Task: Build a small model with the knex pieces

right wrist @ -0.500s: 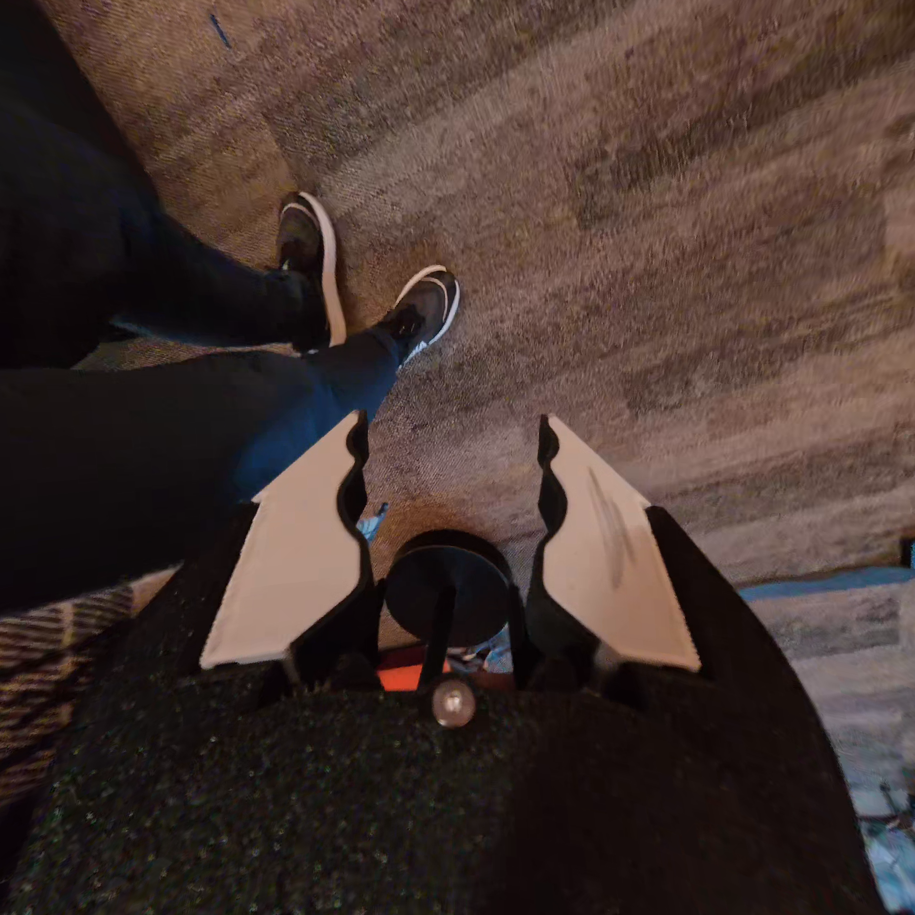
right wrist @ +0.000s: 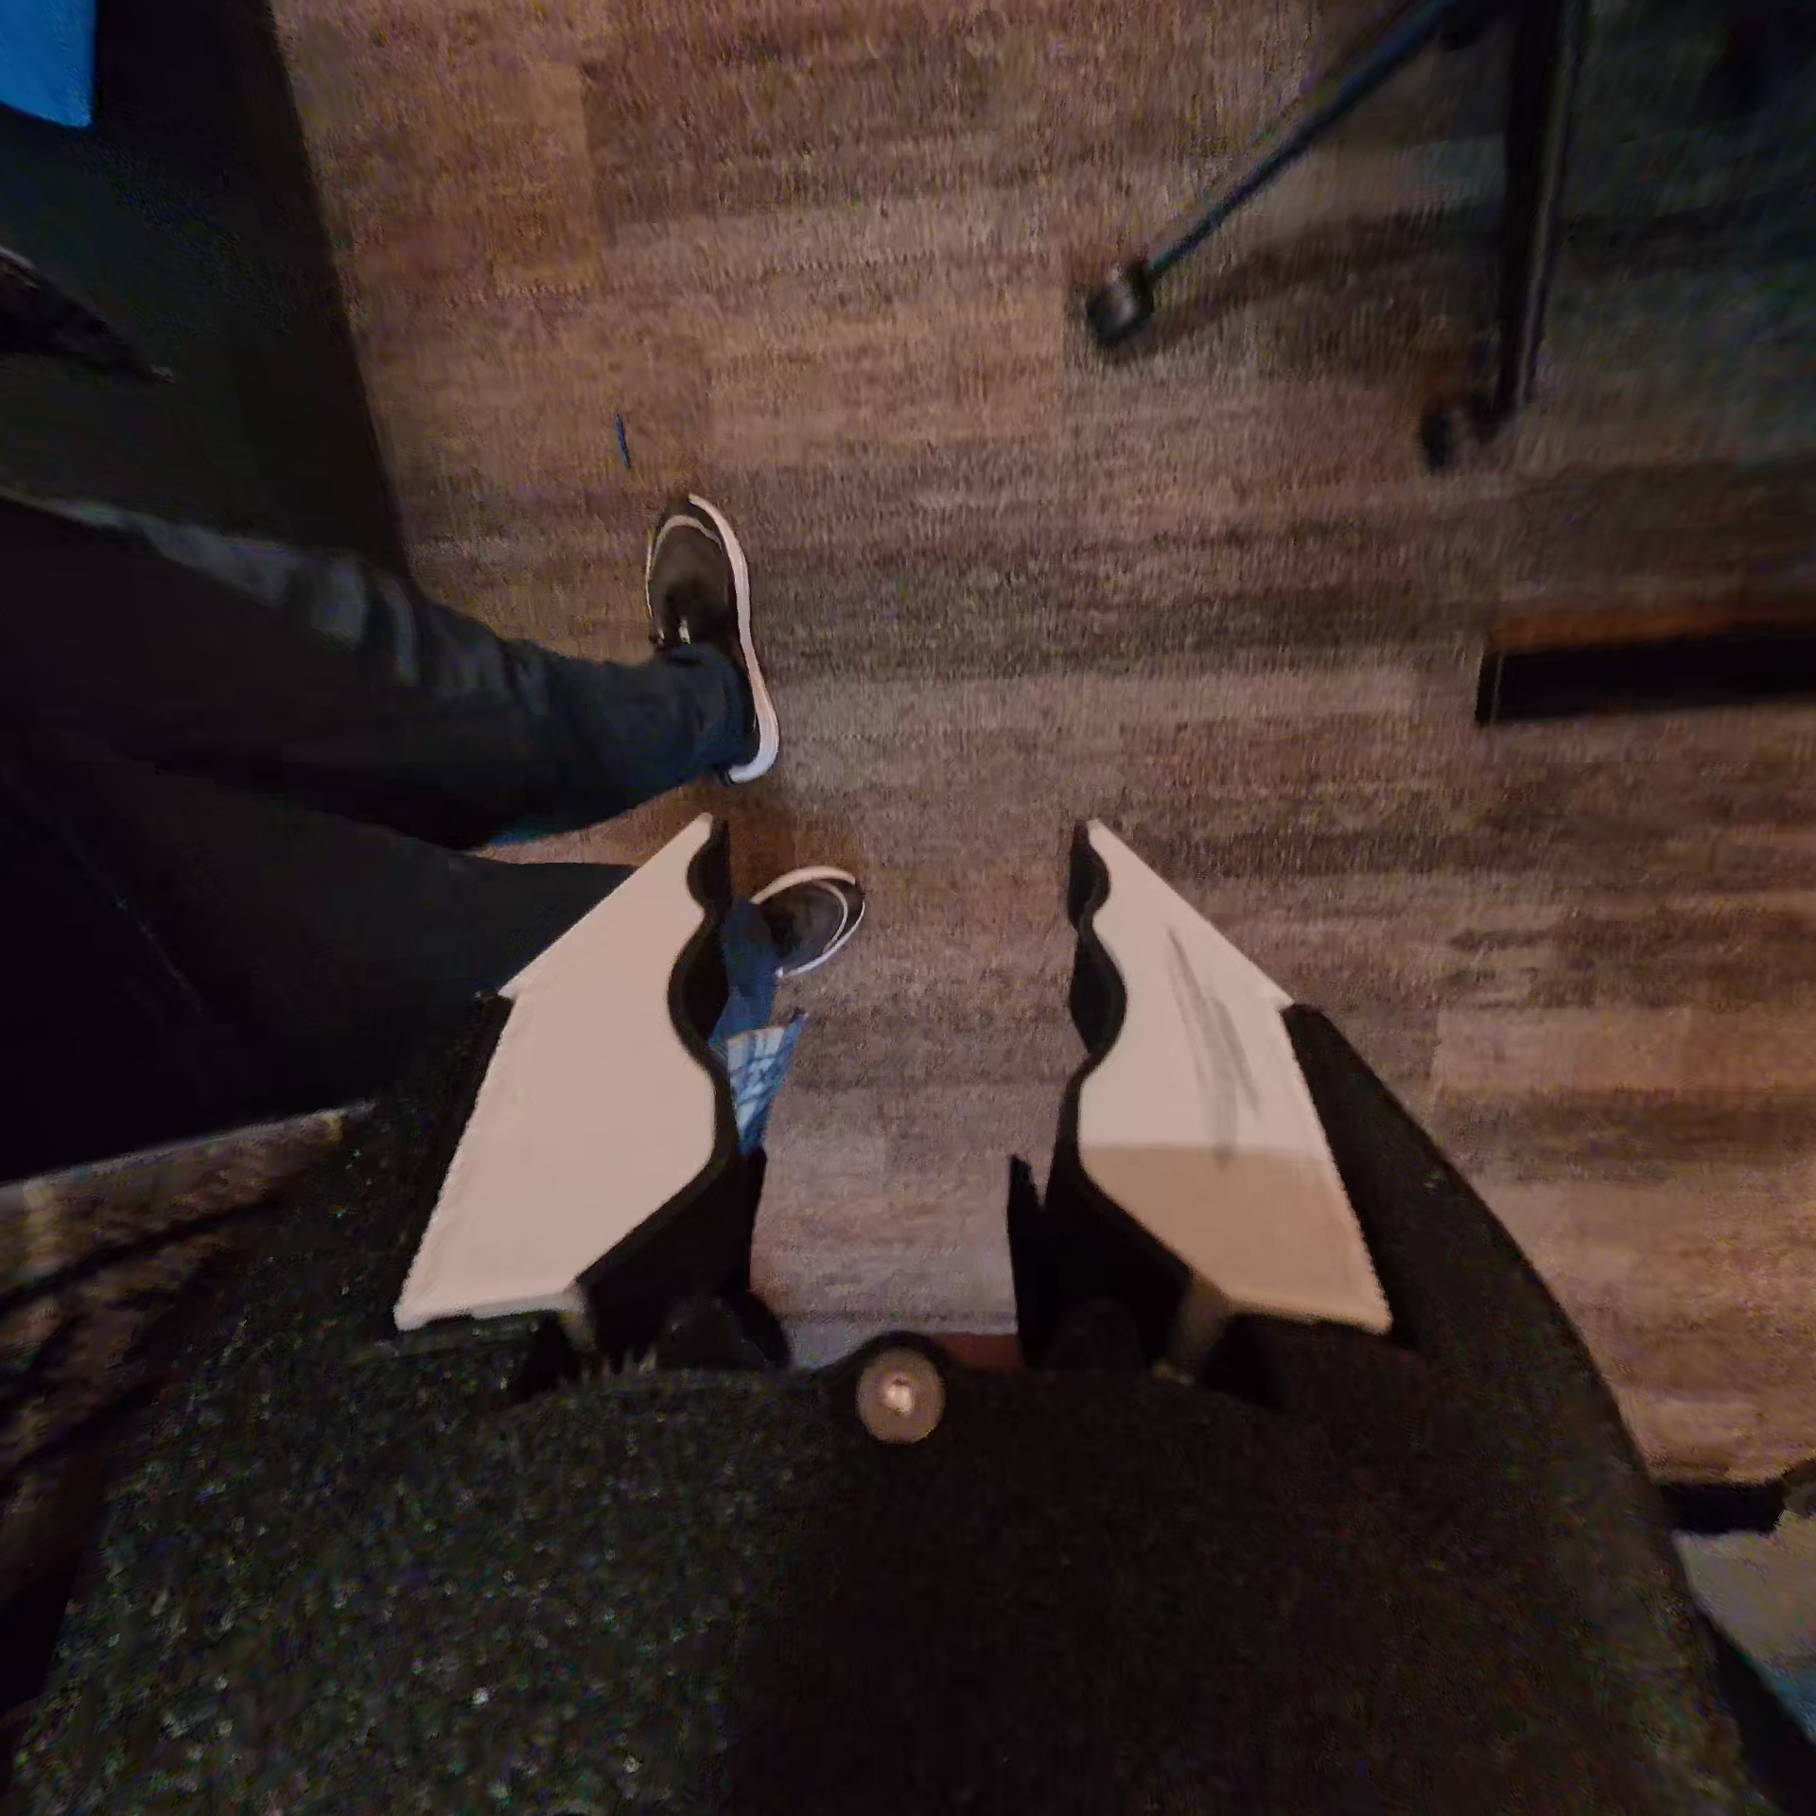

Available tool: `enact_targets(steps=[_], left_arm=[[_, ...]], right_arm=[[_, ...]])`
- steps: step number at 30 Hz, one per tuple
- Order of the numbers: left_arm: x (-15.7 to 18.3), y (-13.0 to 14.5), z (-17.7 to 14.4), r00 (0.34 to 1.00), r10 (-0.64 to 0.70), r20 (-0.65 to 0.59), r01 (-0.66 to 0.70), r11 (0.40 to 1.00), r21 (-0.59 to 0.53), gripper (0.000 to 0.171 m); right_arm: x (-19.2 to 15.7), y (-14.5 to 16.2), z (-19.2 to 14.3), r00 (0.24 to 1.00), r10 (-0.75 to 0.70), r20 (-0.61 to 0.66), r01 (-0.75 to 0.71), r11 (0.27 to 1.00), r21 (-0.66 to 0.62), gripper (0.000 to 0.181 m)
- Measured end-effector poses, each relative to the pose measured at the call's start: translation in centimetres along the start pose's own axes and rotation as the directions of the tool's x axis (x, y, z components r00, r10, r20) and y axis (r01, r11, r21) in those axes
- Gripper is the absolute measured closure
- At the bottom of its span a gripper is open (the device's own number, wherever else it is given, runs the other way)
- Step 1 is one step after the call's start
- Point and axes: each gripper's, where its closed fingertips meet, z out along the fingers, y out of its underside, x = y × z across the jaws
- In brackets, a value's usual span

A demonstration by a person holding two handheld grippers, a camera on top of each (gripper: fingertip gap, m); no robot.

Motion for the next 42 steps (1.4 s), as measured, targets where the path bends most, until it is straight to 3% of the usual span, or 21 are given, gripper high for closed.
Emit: enact_targets(steps=[5,8,12,17,19,25,32,36,42], left_arm=[[-2.3,-1.7,3.6,0.998,-0.032,-0.051,0.031,0.999,-0.026,0.088],[-1.6,-0.9,5.6,0.997,-0.034,-0.069,0.030,0.998,-0.059,0.090],[0.6,1.6,8.4,0.990,-0.104,-0.091,0.093,0.988,-0.120,0.092],[3.0,5.4,13.6,0.970,-0.222,-0.098,0.198,0.957,-0.213,0.107],[3.4,7.1,16.3,0.968,-0.233,-0.090,0.205,0.946,-0.250,0.124],[3.5,12.0,26.3,0.952,-0.303,-0.046,0.263,0.885,-0.385,0.118],[1.6,16.8,38.9,0.914,-0.405,-0.008,0.366,0.832,-0.416,0.117],[-0.2,20.1,45.0,0.883,-0.469,0.030,0.438,0.800,-0.410,0.114],[-2.9,26.6,52.7,0.859,-0.504,0.088,0.492,0.766,-0.413,0.117]], right_arm=[[-0.7,-8.2,1.2,0.997,-0.068,0.029,0.067,0.997,0.033,0.113],[-1.3,-9.5,2.9,0.988,-0.131,0.088,0.131,0.991,-0.004,0.113],[-0.7,-9.2,5.0,0.972,-0.192,0.137,0.200,0.979,-0.047,0.113],[0.8,-6.2,7.1,0.965,-0.170,0.198,0.187,0.980,-0.073,0.113],[1.4,-3.9,8.1,0.965,-0.131,0.228,0.155,0.984,-0.091,0.113],[3.9,3.7,11.2,0.976,-0.023,0.217,0.059,0.985,-0.160,0.113],[3.8,10.9,12.9,0.986,0.086,0.144,-0.046,0.964,-0.261,0.113],[3.8,12.3,13.6,0.991,0.094,0.098,-0.063,0.957,-0.283,0.114],[5.6,11.4,16.4,0.996,0.082,0.025,-0.072,0.958,-0.278,0.114]])
